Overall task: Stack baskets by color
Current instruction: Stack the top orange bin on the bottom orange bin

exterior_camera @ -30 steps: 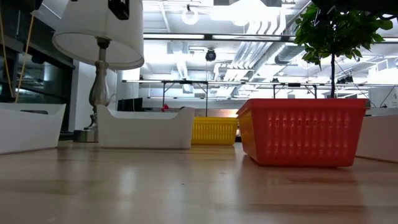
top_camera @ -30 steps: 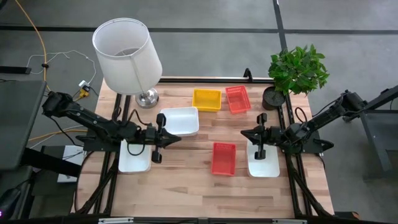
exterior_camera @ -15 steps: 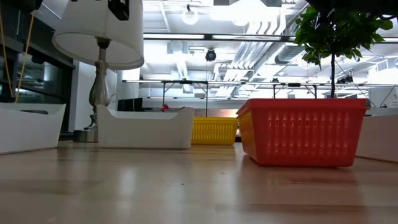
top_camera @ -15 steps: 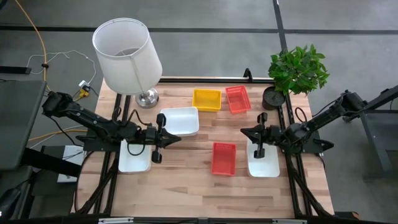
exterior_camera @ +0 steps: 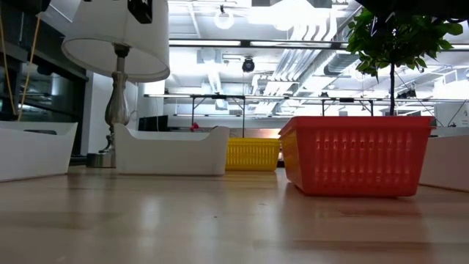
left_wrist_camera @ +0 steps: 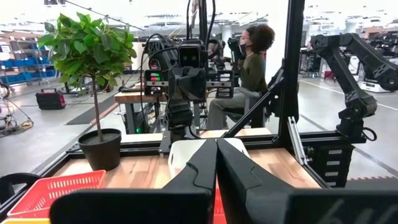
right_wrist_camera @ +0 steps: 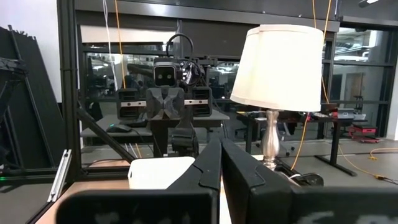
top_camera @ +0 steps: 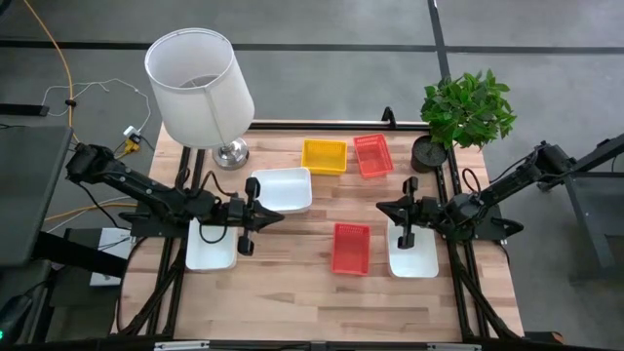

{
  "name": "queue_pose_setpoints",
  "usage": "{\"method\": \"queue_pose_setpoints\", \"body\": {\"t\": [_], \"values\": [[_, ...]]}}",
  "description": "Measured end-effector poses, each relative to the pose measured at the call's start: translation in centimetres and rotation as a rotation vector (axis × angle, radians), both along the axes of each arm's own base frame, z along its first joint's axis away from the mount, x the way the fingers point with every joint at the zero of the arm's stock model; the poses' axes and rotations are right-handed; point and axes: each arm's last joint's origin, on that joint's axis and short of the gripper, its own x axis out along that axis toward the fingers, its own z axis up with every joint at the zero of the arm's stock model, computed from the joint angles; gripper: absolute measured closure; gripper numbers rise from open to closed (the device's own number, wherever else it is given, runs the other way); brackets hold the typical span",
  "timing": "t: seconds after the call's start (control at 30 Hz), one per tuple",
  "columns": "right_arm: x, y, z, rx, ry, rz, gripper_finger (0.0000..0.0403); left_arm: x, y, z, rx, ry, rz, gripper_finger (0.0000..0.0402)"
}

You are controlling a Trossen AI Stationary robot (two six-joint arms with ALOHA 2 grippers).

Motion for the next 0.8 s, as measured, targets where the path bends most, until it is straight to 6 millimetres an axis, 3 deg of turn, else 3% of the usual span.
{"method": "queue_pose_setpoints", "body": {"t": [0.8], "values": [[0.0,0.0,0.0,-0.016,0.002,-0.004,0.0402,0.0,0.03,-0.01,-0.001,0.001,0.011,0.0401]]}}
